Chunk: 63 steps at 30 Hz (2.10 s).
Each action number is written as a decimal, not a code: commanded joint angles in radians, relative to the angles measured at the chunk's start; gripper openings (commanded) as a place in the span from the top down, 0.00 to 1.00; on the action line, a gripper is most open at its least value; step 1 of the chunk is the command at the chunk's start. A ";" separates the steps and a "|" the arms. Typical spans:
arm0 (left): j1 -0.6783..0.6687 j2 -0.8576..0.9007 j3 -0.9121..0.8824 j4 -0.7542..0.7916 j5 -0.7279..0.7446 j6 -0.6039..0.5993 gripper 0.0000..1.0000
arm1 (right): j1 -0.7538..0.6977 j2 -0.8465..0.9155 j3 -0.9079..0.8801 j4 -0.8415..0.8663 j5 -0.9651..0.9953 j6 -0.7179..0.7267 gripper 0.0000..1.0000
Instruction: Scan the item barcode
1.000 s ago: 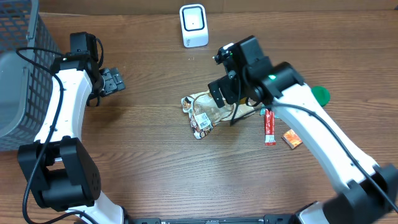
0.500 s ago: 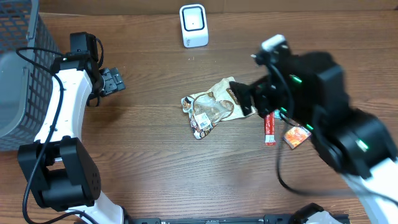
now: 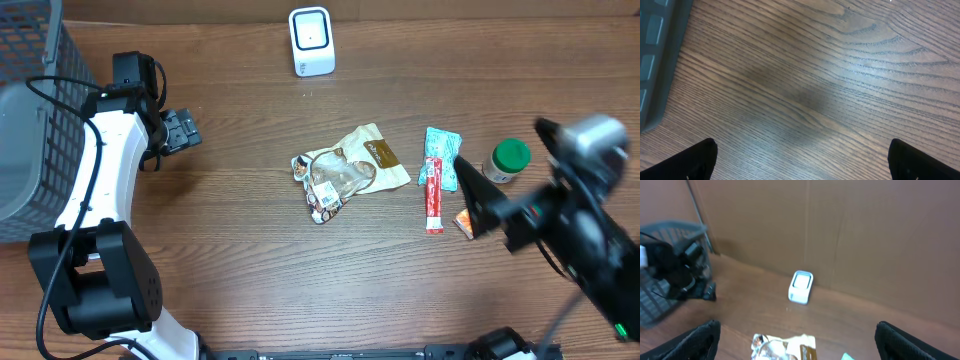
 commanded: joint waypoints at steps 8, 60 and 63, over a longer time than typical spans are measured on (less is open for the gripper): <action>0.002 0.002 -0.001 0.002 -0.009 0.023 0.00 | -0.005 -0.151 0.027 -0.034 0.001 0.006 0.00; 0.003 0.002 -0.001 0.002 -0.009 0.023 0.00 | -0.129 -0.244 -0.008 -0.669 0.027 -0.066 0.00; 0.002 0.002 -0.001 0.002 -0.009 0.023 0.00 | -0.135 -0.270 -0.021 -0.556 0.027 -0.124 0.00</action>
